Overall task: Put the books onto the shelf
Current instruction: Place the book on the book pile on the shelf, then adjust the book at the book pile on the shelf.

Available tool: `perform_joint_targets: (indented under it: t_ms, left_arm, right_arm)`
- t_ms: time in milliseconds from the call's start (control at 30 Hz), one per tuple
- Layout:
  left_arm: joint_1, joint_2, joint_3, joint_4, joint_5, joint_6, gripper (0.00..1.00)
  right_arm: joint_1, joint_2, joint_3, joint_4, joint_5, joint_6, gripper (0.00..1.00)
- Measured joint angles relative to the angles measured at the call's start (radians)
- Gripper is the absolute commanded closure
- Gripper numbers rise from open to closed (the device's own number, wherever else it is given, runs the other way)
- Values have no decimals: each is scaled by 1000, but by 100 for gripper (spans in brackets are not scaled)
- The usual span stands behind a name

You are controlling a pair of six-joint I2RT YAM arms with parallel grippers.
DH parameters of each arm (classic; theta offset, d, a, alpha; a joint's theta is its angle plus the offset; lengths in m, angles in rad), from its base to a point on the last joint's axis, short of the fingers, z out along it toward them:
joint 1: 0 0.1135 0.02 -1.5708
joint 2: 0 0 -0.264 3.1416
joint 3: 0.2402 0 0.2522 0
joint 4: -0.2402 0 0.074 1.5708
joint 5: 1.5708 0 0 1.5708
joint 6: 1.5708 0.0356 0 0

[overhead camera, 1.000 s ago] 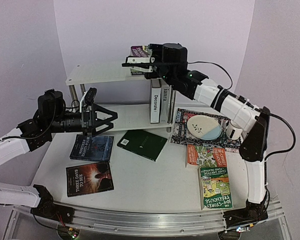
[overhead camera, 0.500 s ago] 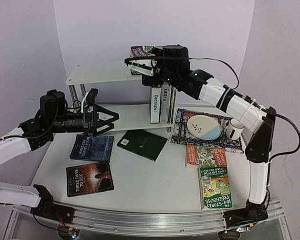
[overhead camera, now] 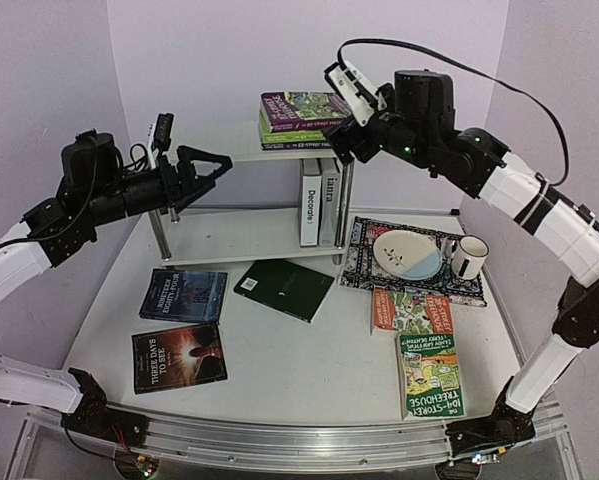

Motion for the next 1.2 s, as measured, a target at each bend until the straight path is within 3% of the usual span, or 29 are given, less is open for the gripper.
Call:
perform_joint_targets:
  t_ms: [100,167,367,467,600,867,1000,1200]
  left_arm:
    - [0,41,69,-6,-56,29,12]
    - [0,80,114,-5,-82,51,15]
    - [0,226,245,-8,-126,113,26]
    - [2,278,292,-7,-142,135,31]
    - [3,321,338,-6,-162,151,36]
    - [22,366,385,4,-221,170,57]
    - [40,400,409,5,-239,178,58]
    - [83,462,436,21,-239,164,58]
  right_arm:
    - [-9,-31,-15,-30,40,113,4]
    - [-29,-40,-19,-57,41,181,7]
    - [-150,-32,-9,-125,-48,334,11]
    - [-207,7,52,-163,-115,399,20]
    - [-261,54,118,-188,-215,503,48]
    - [-323,138,182,-170,-314,671,83]
    - [-332,151,182,-135,-290,714,89]
    - [-332,171,193,-91,-255,720,91]
